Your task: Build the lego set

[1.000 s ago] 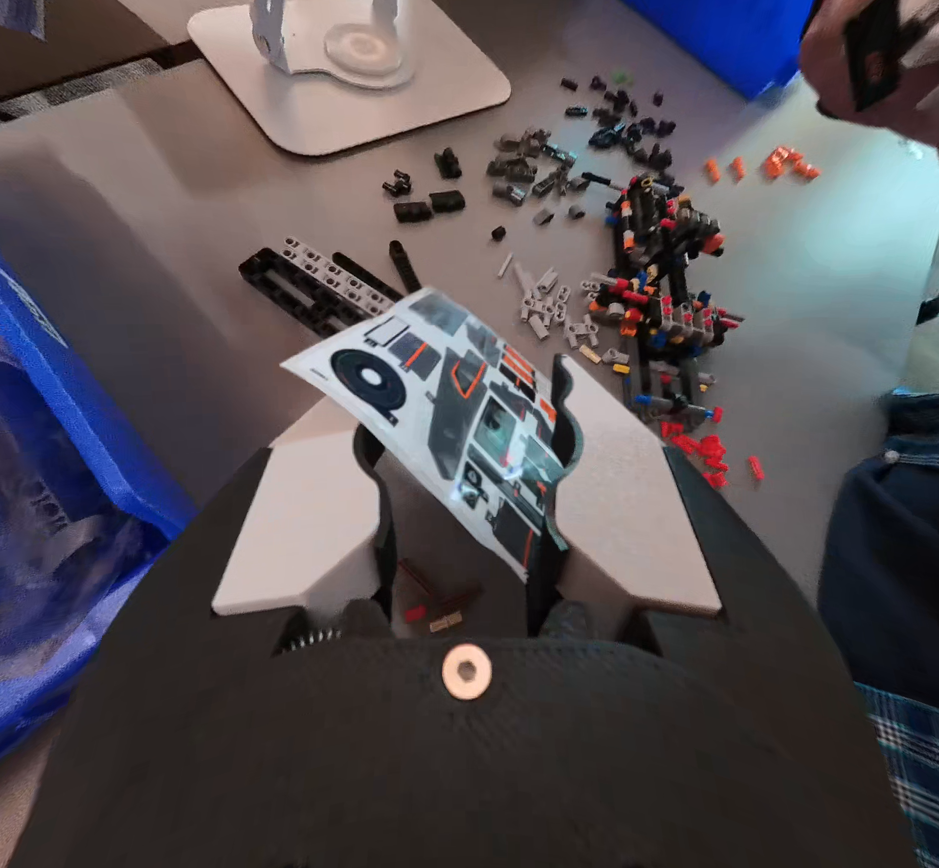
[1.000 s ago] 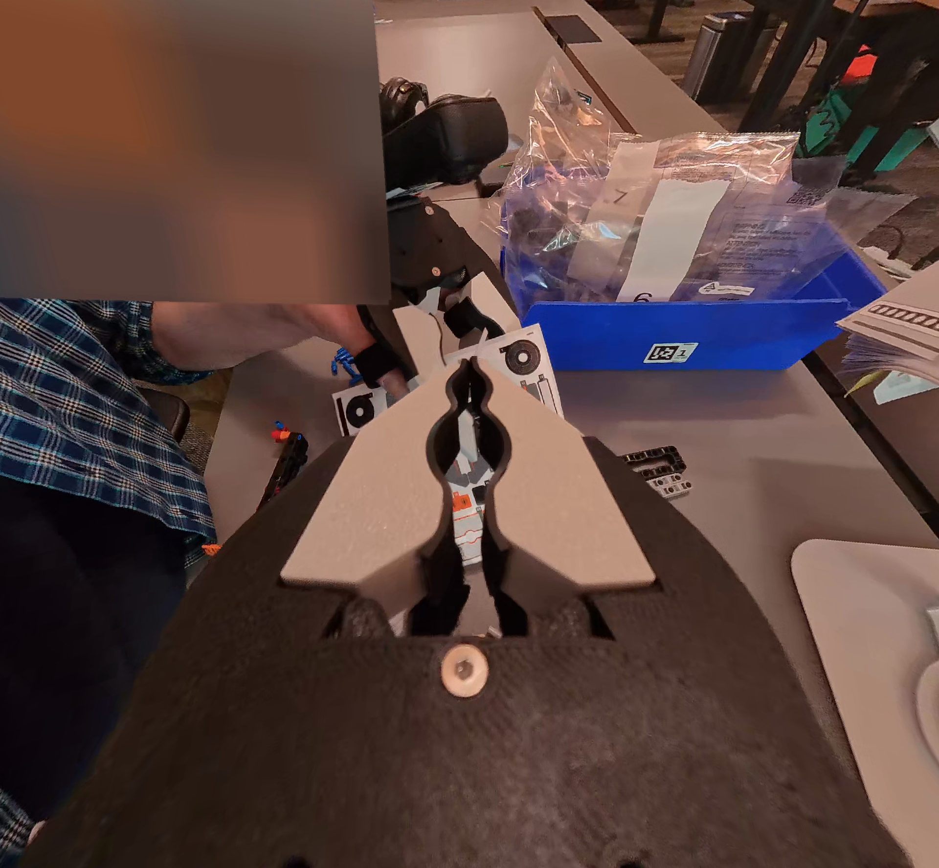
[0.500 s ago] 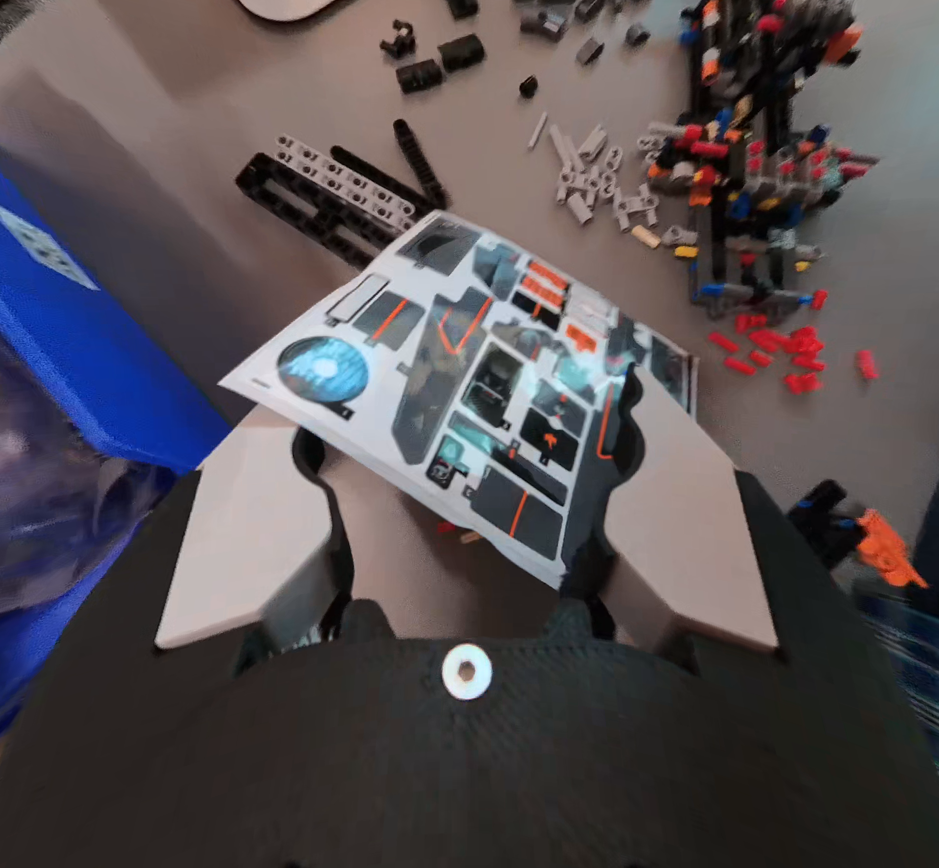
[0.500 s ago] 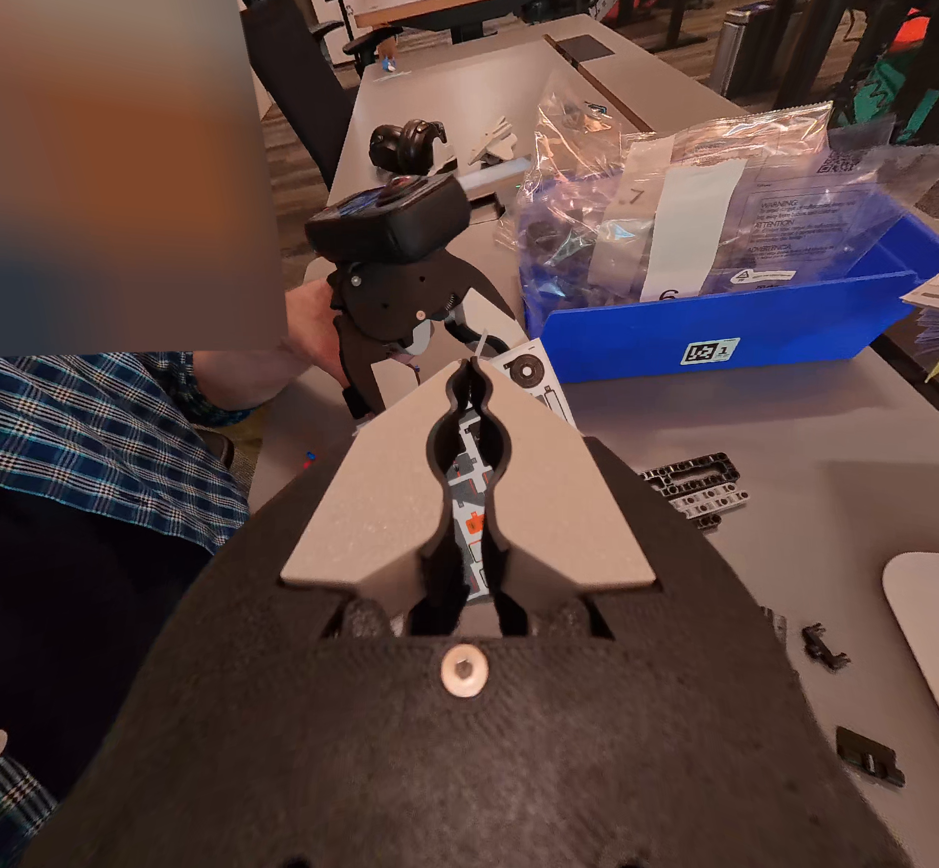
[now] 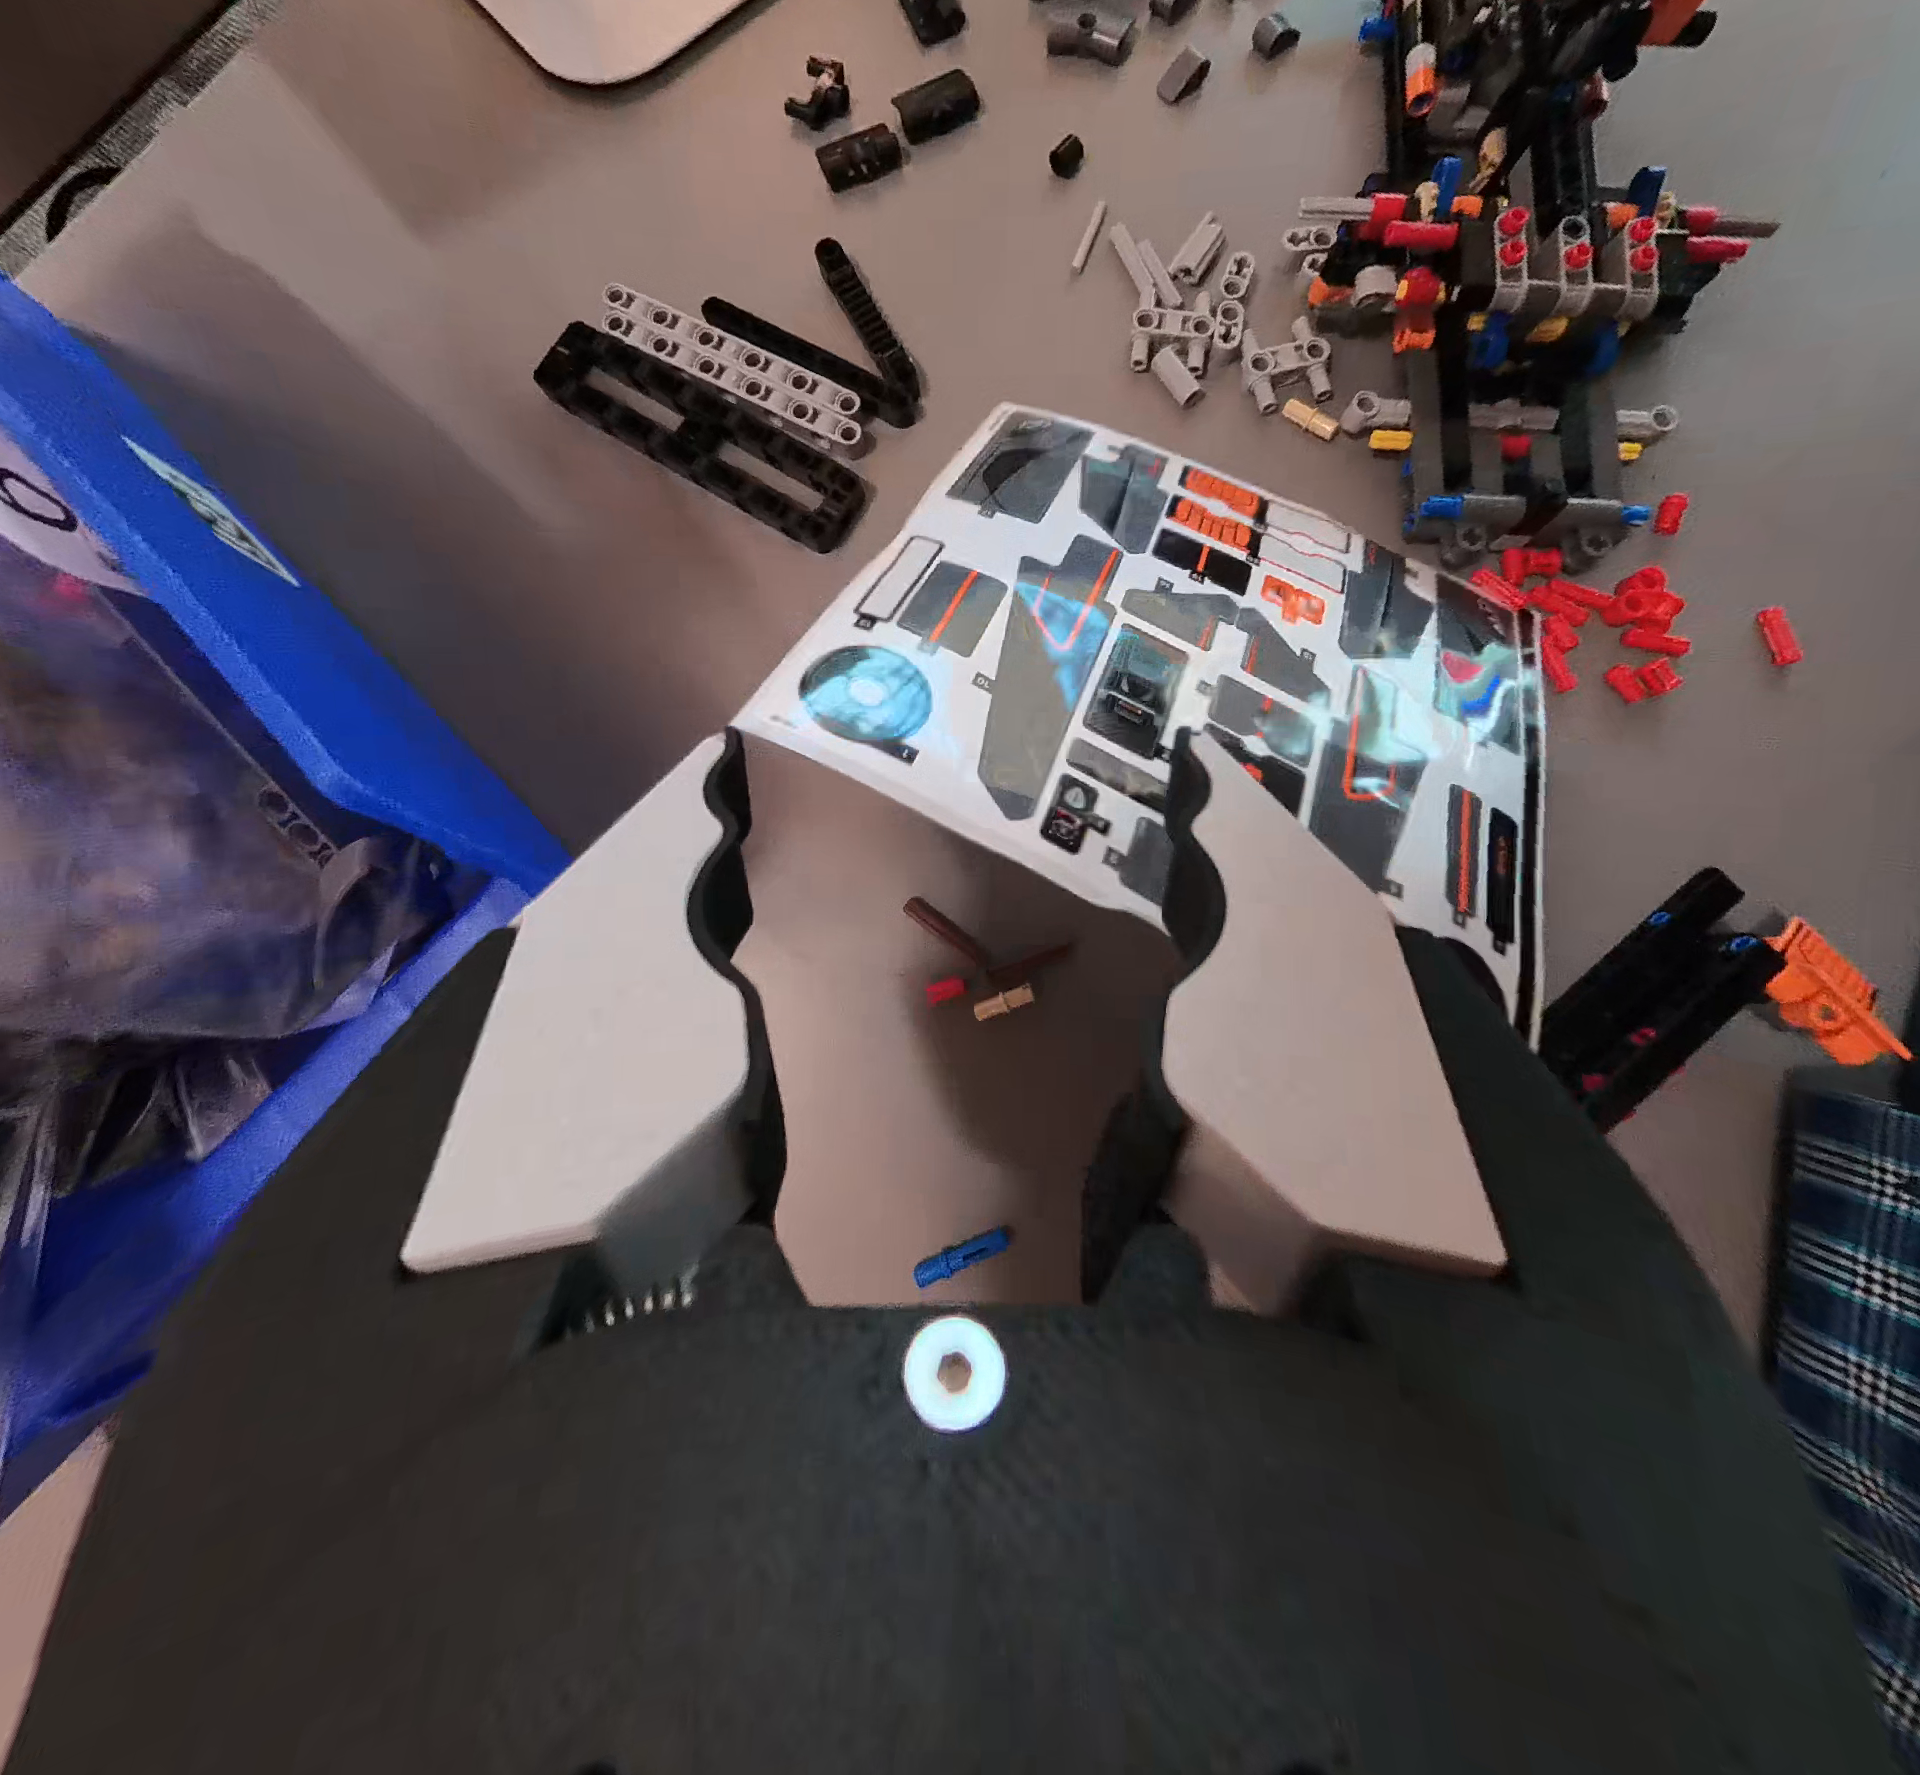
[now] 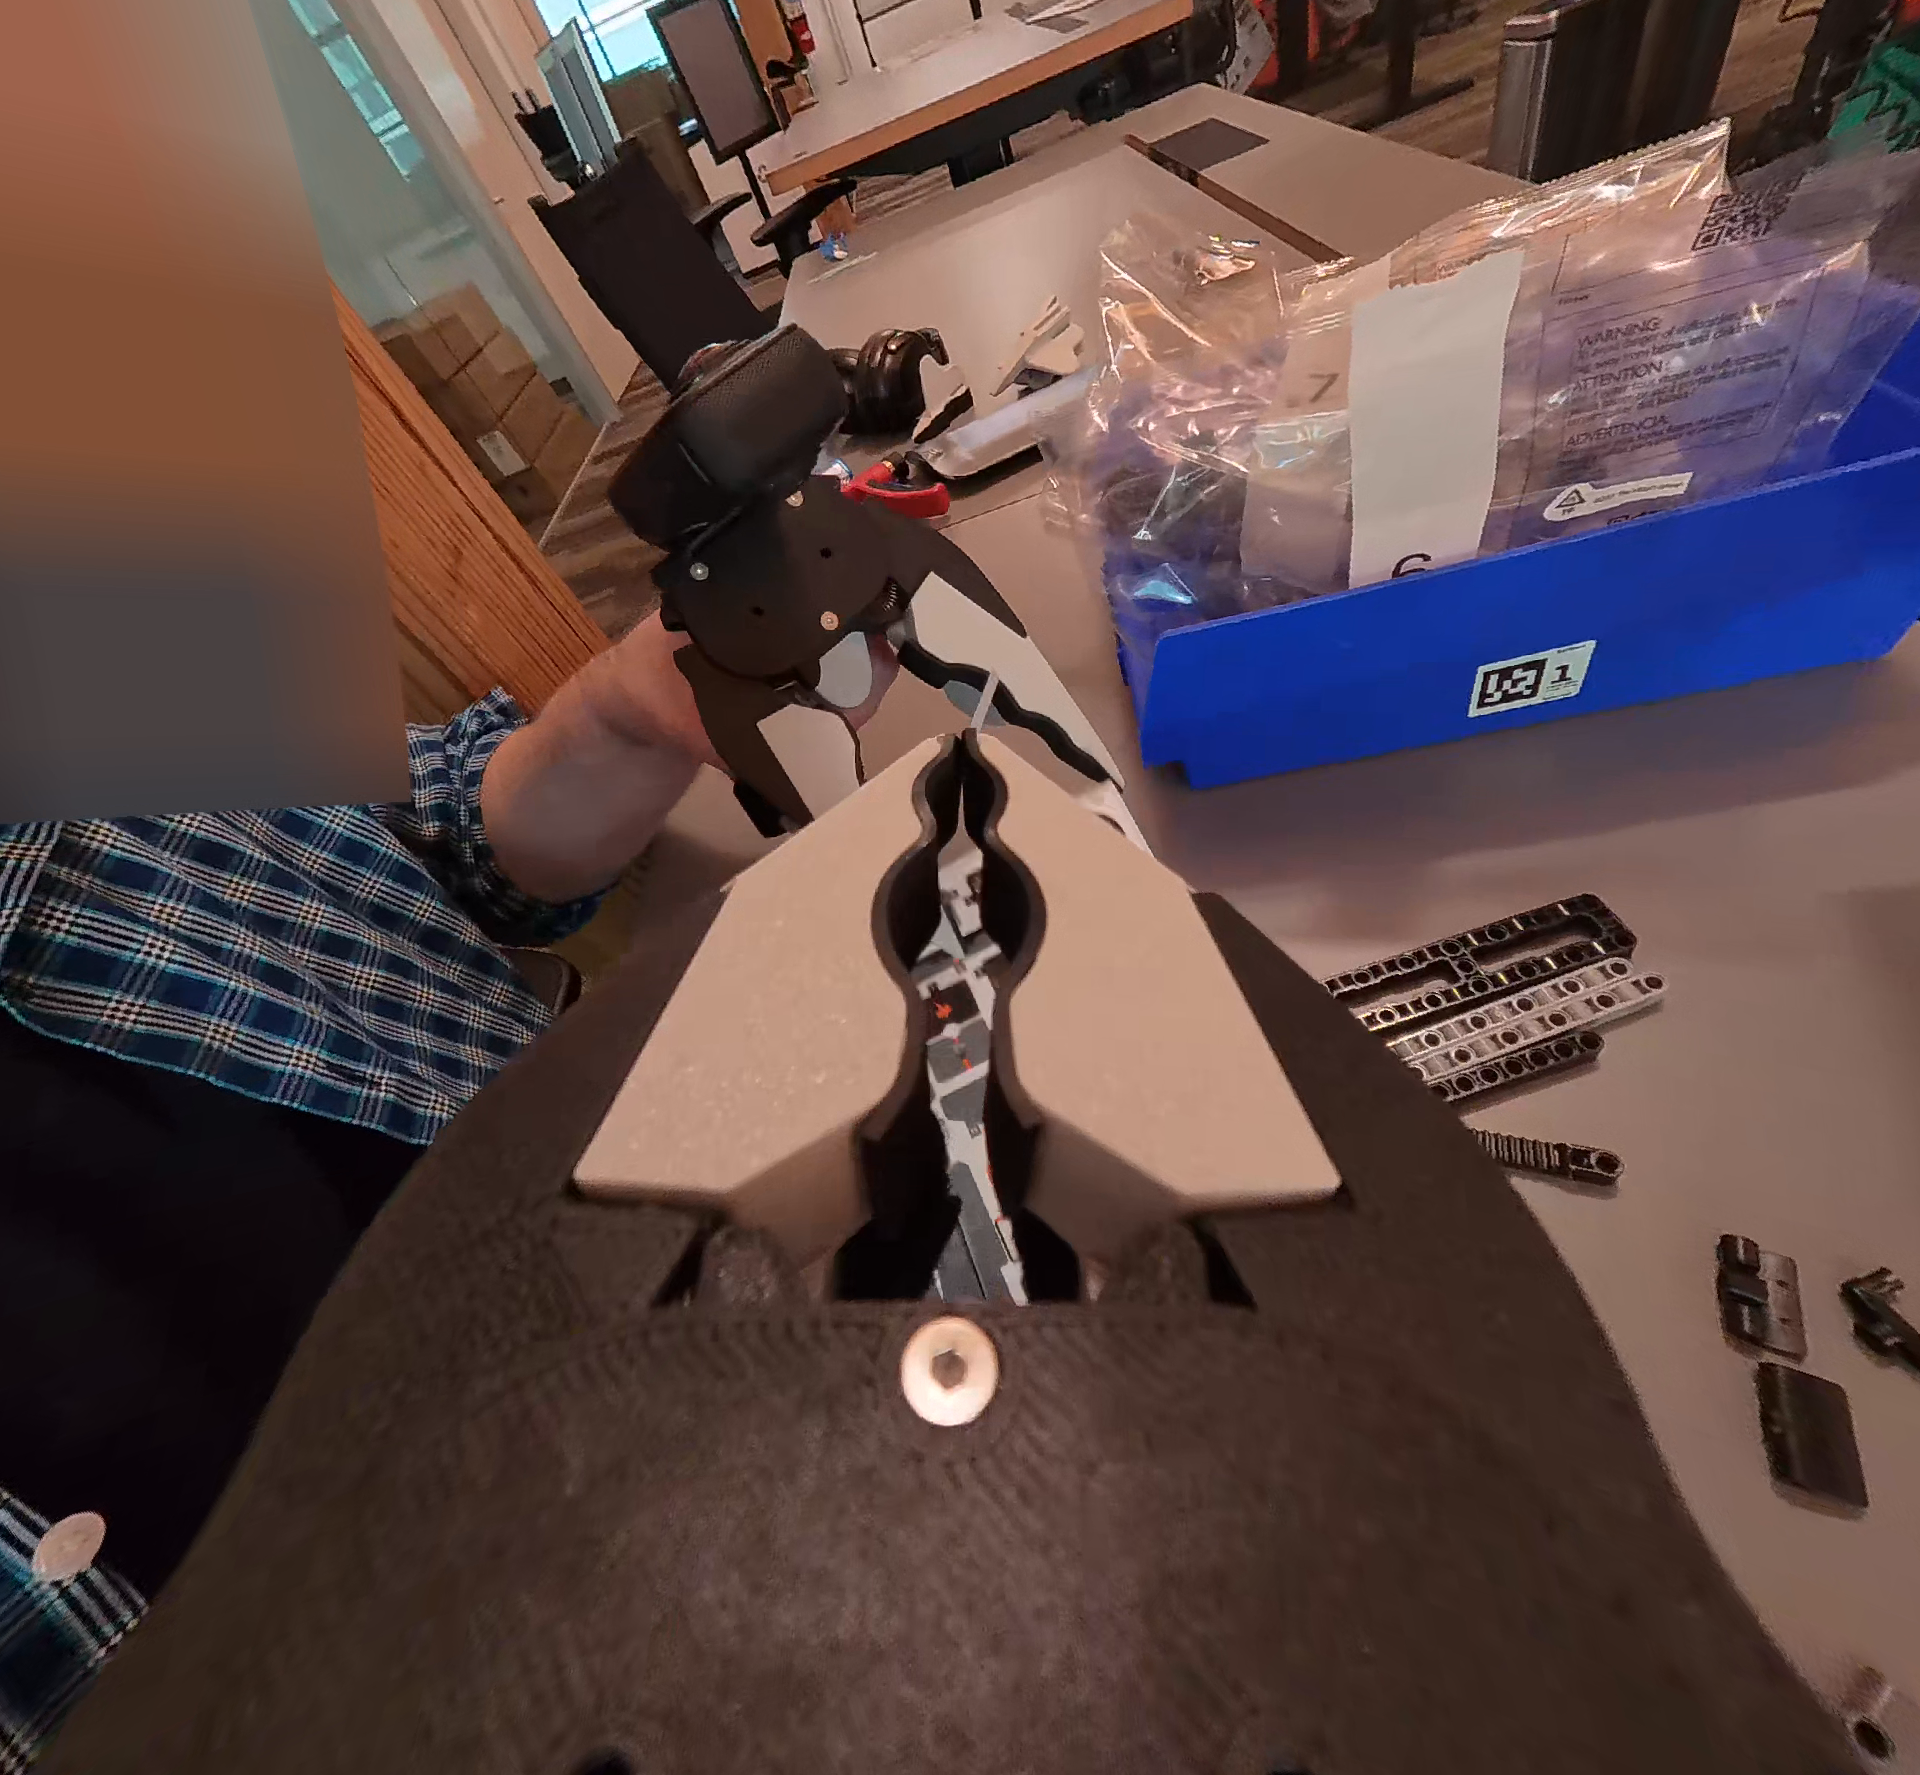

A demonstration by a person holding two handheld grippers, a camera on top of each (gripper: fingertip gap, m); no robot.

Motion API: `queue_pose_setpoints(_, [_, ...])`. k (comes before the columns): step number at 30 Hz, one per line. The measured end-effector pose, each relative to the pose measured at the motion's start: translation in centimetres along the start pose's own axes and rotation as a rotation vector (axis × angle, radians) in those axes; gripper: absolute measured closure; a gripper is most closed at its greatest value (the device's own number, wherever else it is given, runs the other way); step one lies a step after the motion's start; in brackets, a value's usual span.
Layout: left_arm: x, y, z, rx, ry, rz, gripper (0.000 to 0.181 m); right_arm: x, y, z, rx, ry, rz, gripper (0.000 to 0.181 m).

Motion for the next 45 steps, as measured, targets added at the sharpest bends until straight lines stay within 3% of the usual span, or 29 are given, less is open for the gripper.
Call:
queue_pose_setpoints(10, [0.5, -0.1, 4.1, -0.140, -0.085, -0.063, 0.098, 0.4, -0.3, 0.2, -0.007, 0.000, -0.011, 0.181])
queue_pose_setpoints(19, [-2.3, 2.1, 6.5, -0.242, 0.091, -0.093, 0.105, 1.2, -0.5, 1.2, -0.009, 0.010, -0.005, 0.181])
queue_pose_setpoints(24, [-3.7, 4.3, 5.9, -0.219, 0.172, -0.063, 0.106, 2.0, -0.5, 1.7, -0.019, 0.012, -0.004, 0.181])
queue_pose_setpoints(35, [-6.2, 6.5, 6.4, -0.213, 0.202, -0.013, 0.106, 3.8, 0.2, 4.0, -0.041, 0.025, 0.000, 0.181])
queue_pose_setpoints(45, [-10.1, 10.2, 4.1, 0.005, 0.259, 0.017, 0.107, 4.7, 1.8, 4.8, -0.045, -0.012, -0.019, 0.181])
Point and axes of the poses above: each gripper's, where its closed fingertips meet, z back along the fingers, y out of its underside, x = y × z across the jaws, the point moved 5 cm from there along z, back along the fingers, and after that the axes turned 13 degrees about y, right-handed, at the moved point
